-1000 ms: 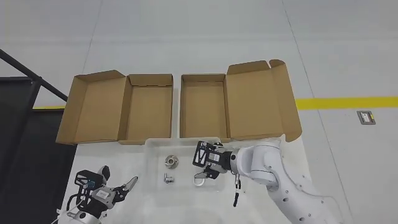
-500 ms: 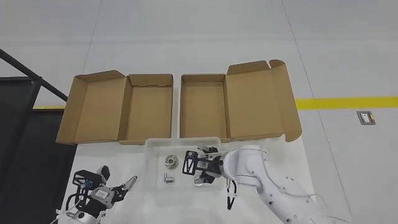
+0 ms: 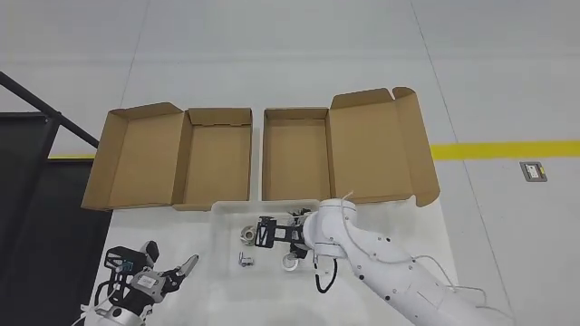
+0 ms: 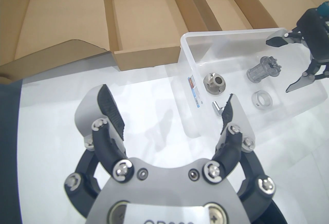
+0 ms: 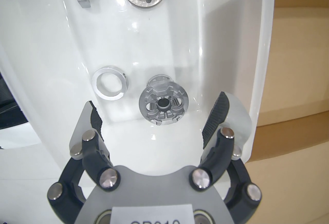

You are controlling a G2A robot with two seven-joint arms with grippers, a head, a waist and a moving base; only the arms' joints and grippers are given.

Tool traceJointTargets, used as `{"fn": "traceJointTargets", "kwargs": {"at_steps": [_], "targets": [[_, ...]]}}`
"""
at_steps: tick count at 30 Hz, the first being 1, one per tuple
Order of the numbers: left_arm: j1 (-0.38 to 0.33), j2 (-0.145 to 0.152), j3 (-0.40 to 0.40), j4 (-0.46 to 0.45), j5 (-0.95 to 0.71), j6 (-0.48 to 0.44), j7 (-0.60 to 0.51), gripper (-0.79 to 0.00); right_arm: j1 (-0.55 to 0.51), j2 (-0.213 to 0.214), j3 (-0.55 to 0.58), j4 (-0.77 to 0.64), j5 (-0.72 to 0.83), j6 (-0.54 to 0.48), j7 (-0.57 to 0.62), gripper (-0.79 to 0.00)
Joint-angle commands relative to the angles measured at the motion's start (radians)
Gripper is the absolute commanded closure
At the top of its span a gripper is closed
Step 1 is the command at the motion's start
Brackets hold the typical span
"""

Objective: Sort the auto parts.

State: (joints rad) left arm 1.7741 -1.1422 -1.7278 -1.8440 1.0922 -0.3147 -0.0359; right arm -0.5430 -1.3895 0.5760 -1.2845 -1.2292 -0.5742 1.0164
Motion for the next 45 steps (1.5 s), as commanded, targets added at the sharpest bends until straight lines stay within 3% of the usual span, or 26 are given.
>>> {"fn": "traceJointTargets", "kwargs": {"at_steps": [1,8,9,12,18,19,25,37,45], "targets": [[0.0,0.0,0.0,0.0,0.0,0.0,0.0,-0.785,0.011,-0.007,-0.006,0.032,-0.002,-0.011,-0.016,-0.785],[0.0,0.0,0.0,0.0,0.0,0.0,0.0,-0.785,0.04,-0.03,-0.021,0.117,0.012,-0.031,-0.044,-0.785],[0.0,0.0,0.0,0.0,0.0,0.0,0.0,-0.785,0.043,-0.033,-0.023,0.128,0.012,-0.031,-0.044,-0.745],[0.0,0.0,0.0,0.0,0.0,0.0,0.0,-0.785,0.051,-0.042,-0.029,0.151,0.013,-0.026,-0.042,-0.354],[0.0,0.0,0.0,0.0,0.0,0.0,0.0,-0.785,0.06,-0.056,-0.037,0.183,0.008,-0.016,-0.022,-0.089],[0.0,0.0,0.0,0.0,0.0,0.0,0.0,-0.785,0.061,-0.058,-0.036,0.187,0.006,-0.014,-0.022,0.0],[0.0,0.0,0.0,0.0,0.0,0.0,0.0,-0.785,0.051,-0.054,-0.016,0.123,-0.03,0.006,-0.054,0.0],[0.0,0.0,0.0,0.0,0.0,0.0,0.0,-0.785,-0.056,0.011,0.156,-0.291,-0.067,-0.01,-0.024,0.0],[0.0,0.0,0.0,0.0,0.0,0.0,0.0,-0.785,-0.056,0.011,0.156,-0.291,-0.067,-0.01,-0.024,0.0]]}}
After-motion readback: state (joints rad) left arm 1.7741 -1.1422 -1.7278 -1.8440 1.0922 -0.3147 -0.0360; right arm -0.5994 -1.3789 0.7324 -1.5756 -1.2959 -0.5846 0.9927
